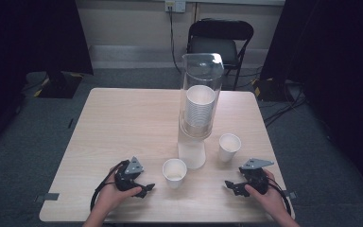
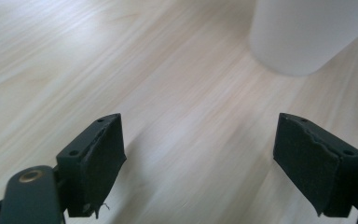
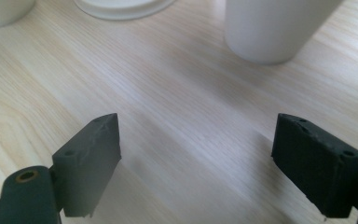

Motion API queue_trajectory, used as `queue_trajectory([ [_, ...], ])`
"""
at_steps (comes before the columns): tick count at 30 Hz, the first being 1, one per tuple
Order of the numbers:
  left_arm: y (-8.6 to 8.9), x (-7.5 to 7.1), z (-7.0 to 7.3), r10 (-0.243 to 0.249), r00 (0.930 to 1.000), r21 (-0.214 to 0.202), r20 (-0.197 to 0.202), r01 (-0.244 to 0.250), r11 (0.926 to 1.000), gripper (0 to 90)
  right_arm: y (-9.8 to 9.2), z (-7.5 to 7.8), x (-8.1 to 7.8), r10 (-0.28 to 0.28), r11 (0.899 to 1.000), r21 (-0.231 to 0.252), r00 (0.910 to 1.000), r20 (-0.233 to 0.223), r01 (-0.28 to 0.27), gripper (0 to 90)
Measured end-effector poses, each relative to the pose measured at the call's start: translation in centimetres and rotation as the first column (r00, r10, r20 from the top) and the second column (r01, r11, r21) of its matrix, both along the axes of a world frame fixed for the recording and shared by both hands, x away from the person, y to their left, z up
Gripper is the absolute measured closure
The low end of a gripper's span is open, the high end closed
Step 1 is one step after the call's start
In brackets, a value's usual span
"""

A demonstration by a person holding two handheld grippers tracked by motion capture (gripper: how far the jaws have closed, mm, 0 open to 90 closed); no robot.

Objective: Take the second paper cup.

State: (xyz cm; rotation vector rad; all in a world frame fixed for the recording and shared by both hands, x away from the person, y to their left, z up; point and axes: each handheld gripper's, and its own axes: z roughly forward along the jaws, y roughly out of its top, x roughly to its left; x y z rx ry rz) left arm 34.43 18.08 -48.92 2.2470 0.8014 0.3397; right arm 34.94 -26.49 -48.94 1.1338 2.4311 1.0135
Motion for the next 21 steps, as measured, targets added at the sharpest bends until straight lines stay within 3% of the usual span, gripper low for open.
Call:
queue_trajectory([
  [10,3.9,0.1,0.2,0.084,0.9964,-0.010,0.000,-0.084,0.9964,16.2,-1.9,-0.2,0.0,-0.024,0.999,-0.026,0.9997,-0.006,0.024,15.0],
  [17,6.2,-0.1,0.2,0.122,0.9925,0.011,0.006,-0.122,0.9925,16.5,-3.0,-0.5,0.1,-0.053,0.999,0.005,0.9985,0.013,0.053,15.1],
  [21,7.5,-0.2,0.3,0.152,0.9884,0.005,0.002,-0.152,0.9884,16.6,-3.5,-0.8,0.1,-0.048,0.999,-0.018,0.9968,0.064,0.049,14.2],
])
